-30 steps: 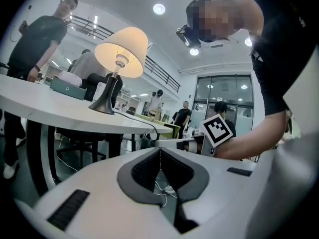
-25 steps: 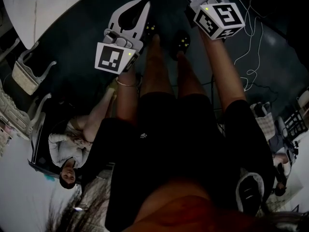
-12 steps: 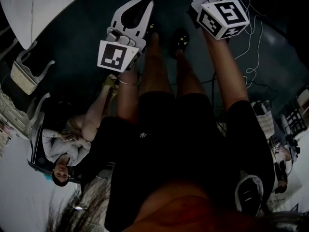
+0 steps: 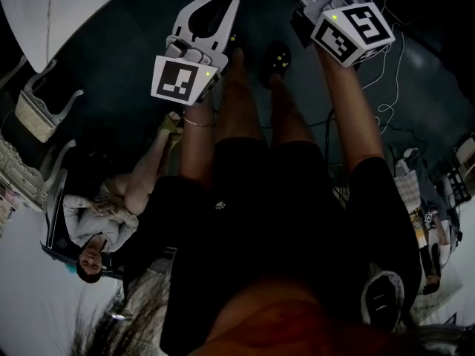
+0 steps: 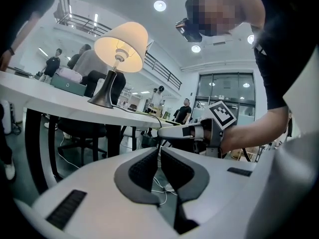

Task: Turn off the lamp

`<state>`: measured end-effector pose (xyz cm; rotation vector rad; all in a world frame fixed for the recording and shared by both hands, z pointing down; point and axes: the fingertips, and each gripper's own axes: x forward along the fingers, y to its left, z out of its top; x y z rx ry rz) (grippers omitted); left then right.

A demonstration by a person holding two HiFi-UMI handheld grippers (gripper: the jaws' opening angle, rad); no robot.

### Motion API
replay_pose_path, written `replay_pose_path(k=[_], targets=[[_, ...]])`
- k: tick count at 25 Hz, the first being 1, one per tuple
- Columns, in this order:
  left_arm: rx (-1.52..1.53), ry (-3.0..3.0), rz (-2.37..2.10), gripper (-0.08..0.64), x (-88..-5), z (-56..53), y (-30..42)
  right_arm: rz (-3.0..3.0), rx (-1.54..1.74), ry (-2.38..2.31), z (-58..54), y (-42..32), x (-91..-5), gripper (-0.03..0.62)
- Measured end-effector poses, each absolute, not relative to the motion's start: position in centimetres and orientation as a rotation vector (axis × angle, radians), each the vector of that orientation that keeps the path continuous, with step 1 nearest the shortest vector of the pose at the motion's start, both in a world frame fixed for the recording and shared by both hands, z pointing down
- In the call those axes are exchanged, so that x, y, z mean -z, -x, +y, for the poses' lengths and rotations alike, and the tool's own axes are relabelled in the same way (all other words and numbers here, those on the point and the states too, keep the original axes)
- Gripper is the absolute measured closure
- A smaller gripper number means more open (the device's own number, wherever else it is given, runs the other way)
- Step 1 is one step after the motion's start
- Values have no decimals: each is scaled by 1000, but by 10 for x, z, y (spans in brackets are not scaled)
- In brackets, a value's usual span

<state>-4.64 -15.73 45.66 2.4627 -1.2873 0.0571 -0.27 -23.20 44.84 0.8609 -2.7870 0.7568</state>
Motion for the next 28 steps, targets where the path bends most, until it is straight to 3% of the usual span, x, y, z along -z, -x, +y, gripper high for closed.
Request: replay_pose_path(k=[28], targets=[[-96, -2545, -1223, 549, -455, -183, 26, -2894, -1083, -807, -227, 6, -413, 583]])
